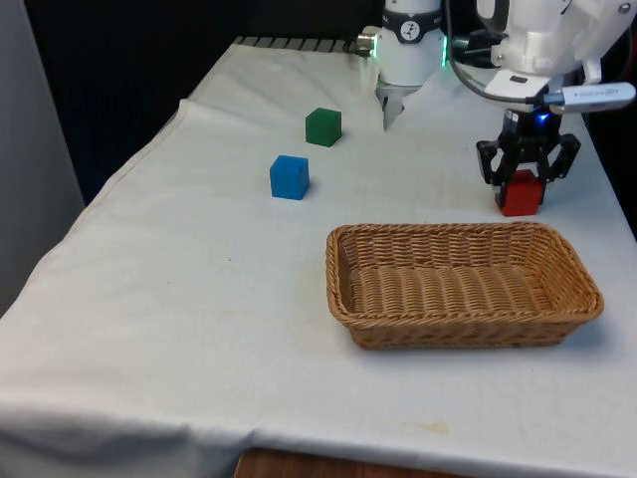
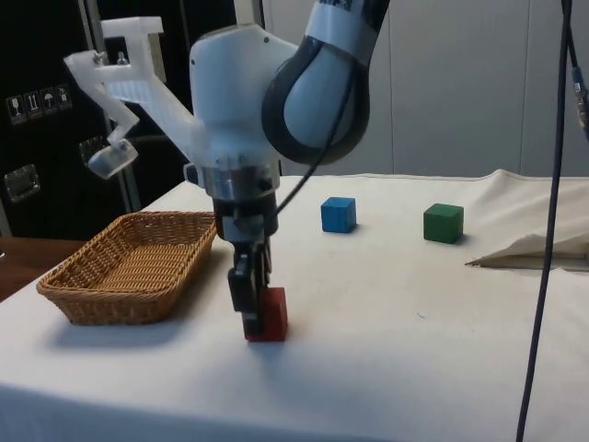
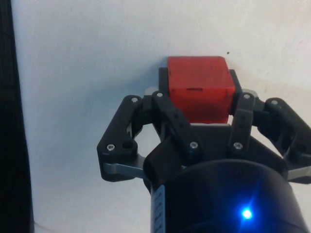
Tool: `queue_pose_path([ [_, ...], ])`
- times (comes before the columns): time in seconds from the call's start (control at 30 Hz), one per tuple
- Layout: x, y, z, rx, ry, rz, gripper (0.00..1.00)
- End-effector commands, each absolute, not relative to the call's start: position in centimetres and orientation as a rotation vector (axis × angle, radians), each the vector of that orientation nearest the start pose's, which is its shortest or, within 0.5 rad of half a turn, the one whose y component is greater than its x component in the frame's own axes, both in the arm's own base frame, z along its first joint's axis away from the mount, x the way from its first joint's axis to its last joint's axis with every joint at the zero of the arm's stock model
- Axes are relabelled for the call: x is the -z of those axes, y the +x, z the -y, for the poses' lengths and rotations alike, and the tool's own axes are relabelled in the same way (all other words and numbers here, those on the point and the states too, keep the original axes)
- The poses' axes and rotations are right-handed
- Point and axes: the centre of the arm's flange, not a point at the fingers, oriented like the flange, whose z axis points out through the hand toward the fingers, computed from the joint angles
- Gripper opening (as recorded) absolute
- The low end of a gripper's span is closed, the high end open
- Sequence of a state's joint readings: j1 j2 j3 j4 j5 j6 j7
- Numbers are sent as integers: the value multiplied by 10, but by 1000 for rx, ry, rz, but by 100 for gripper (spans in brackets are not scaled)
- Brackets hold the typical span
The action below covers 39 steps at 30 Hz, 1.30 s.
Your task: Pick up exactly two blocks and place them into the basket.
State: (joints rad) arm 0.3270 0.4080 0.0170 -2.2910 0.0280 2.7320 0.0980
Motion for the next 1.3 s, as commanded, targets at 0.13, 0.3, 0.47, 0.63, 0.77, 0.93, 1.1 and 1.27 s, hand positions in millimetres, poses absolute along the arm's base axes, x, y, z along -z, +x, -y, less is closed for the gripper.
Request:
queue_pose_path([
  [0.13,-196,510,-178,49,-3100,319,1],
  [0.3,-211,518,-177,54,-3100,313,1],
  [0.47,-230,532,-177,49,-3102,302,1],
  [0.63,-243,544,-178,53,-3103,298,1],
  [0.77,-259,559,-177,44,-3107,294,1],
  [0.93,-269,573,-177,43,-3106,293,1],
  [1.1,-271,590,-177,45,-3107,293,1],
  [1.27,-269,603,-178,47,-3109,290,1],
])
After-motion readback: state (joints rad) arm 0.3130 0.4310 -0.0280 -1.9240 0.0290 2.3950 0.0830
